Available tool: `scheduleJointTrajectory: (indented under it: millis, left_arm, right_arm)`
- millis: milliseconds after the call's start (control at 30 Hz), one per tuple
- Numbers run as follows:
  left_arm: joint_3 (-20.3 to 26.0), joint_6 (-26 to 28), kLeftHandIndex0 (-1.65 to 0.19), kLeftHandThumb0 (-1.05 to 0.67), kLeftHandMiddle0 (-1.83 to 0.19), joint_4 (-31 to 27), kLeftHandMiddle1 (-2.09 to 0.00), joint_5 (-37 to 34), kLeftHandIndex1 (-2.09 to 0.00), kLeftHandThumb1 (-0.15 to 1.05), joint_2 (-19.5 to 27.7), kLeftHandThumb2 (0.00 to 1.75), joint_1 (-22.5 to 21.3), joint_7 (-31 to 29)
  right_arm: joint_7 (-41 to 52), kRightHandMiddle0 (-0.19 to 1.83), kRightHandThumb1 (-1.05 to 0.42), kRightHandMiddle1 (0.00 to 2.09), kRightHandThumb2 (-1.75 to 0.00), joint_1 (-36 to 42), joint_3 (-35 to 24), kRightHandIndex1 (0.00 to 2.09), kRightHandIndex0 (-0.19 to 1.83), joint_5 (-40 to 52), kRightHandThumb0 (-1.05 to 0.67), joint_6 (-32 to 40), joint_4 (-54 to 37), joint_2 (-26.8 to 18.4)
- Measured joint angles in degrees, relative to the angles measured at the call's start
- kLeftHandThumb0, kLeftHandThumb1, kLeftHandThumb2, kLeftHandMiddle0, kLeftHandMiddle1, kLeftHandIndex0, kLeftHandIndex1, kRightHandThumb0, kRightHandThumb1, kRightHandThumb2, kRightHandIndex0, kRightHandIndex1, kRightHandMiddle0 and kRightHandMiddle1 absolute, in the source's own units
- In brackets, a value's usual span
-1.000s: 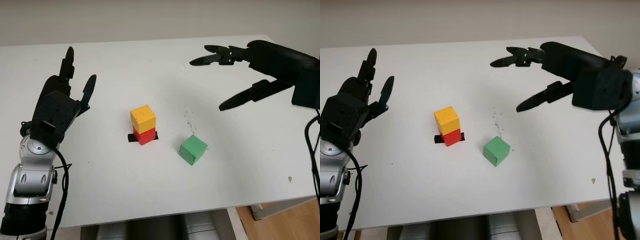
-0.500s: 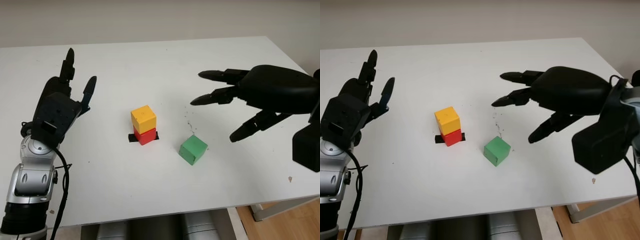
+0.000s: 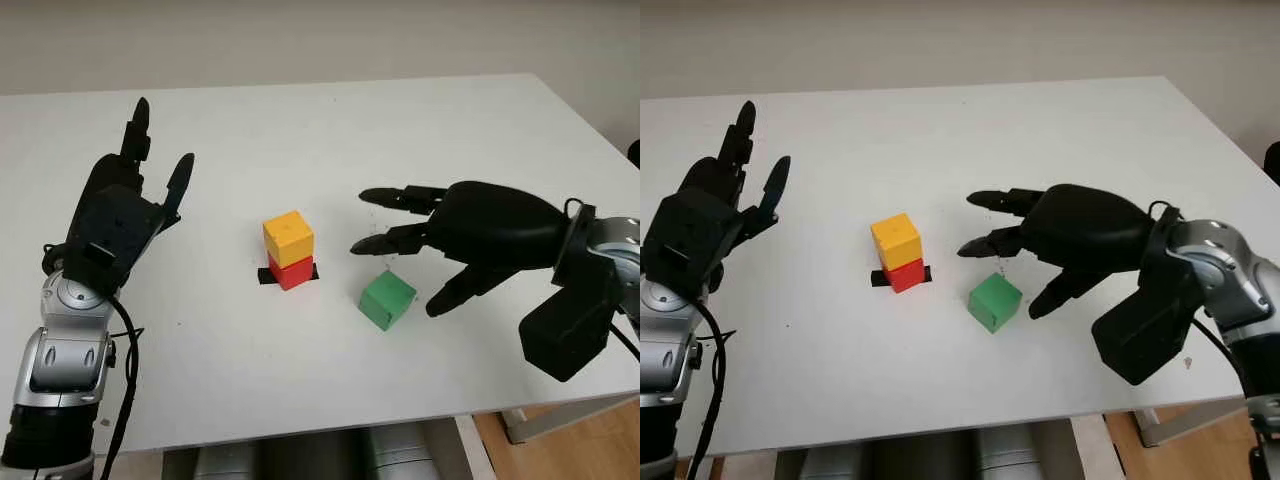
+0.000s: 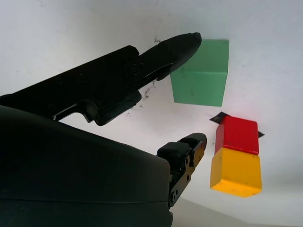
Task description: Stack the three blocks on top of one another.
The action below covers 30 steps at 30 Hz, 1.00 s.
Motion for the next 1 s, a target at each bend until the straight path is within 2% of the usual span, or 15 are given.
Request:
scheduleJointTrajectory:
  millis: [300, 533, 833, 867, 933, 1000]
  left_arm:
    - [0.01, 0.05, 0.12, -0.81, 0.14, -0.02, -0.05, 0.0, -0.05, 1.05, 0.0, 0.68, 0.0, -0.03]
    - [0.03, 0.22, 0.13, -0.79, 0.16, -0.14, -0.05, -0.62, -0.05, 1.05, -0.01, 0.66, 0.0, -0.26]
    - [0.07, 0.23, 0.13, -0.79, 0.16, -0.18, -0.05, -0.88, -0.05, 1.05, -0.01, 0.65, 0.0, -0.26]
    - [0.07, 0.23, 0.13, -0.79, 0.16, -0.19, -0.05, -0.88, -0.05, 1.05, -0.01, 0.65, 0.0, -0.26]
    - [0.1, 0.23, 0.13, -0.79, 0.16, -0.19, -0.05, -0.89, -0.05, 1.05, -0.01, 0.65, 0.0, -0.26]
    - [0.11, 0.24, 0.13, -0.8, 0.16, -0.2, -0.05, -0.88, -0.05, 1.05, -0.01, 0.66, 0.0, -0.26]
  right_arm:
    - [-1.46, 0.55, -0.85, 0.1, -0.05, -0.89, 2.15, 0.06, 0.09, -1.34, -0.71, -0.04, 3.1, 0.59]
    - [-5.51, 0.63, -0.85, 0.17, -0.05, -2.06, 3.17, 0.09, 0.15, -3.32, -0.68, -2.8, 7.31, 0.83]
    - [-8.12, 0.64, -0.87, 0.25, -0.06, -3.42, 4.21, 0.08, 0.18, -6.07, -0.65, -3.53, 9.96, 1.31]
    - [-8.34, 0.61, -0.86, 0.33, -0.05, -3.51, 4.34, 0.07, 0.19, -6.28, -0.65, -3.52, 9.99, 1.38]
    - [-9.24, 0.47, -0.88, 0.67, -0.06, -3.62, 4.45, 0.06, 0.22, -6.85, -0.65, -3.54, 10.08, 1.63]
    - [-10.33, 0.41, -0.88, 0.84, -0.06, -3.88, 4.7, 0.06, 0.24, -7.5, -0.65, -3.72, 10.33, 1.7]
